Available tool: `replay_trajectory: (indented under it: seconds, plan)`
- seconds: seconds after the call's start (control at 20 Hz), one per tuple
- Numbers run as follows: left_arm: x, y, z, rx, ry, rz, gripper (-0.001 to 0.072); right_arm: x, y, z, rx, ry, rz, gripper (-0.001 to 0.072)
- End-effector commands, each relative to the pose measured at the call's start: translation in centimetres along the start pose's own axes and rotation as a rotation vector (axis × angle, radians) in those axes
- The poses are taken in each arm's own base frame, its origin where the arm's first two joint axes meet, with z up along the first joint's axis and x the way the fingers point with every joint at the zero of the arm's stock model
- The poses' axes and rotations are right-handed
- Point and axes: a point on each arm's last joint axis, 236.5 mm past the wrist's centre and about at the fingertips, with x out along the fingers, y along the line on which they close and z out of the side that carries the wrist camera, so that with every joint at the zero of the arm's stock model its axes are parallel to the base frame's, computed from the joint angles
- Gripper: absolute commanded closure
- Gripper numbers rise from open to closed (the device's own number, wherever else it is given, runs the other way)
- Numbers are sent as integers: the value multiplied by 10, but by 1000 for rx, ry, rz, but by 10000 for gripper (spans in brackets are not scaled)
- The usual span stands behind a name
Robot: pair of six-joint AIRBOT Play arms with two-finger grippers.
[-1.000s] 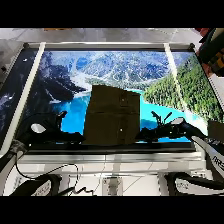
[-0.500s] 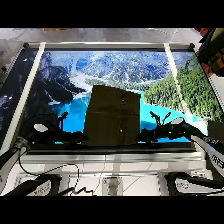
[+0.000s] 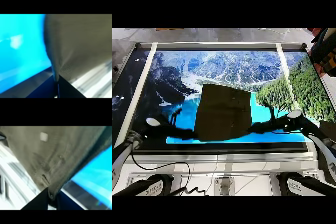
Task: Fold the clothes and pants, and hang the long-sleeved shirts on hangers.
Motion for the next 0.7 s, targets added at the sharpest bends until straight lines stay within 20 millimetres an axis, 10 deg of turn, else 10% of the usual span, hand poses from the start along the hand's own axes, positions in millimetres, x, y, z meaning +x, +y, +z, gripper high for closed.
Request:
replay_trajectory:
  seconds: [0.0,0.2,0.45,0.65]
  plan:
    - [-71,-69,66,253,-196,-16,701,-48,66,40,-221,-146,20,663]
    - [-206,-188,105,613,-579,63,701,-130,186,58,-489,-391,93,662]
    - [-335,-296,49,877,-1061,158,701,-225,337,3,-632,-641,356,662]
    - [-362,-309,12,864,-1179,191,702,-242,342,-12,-511,-718,318,663]
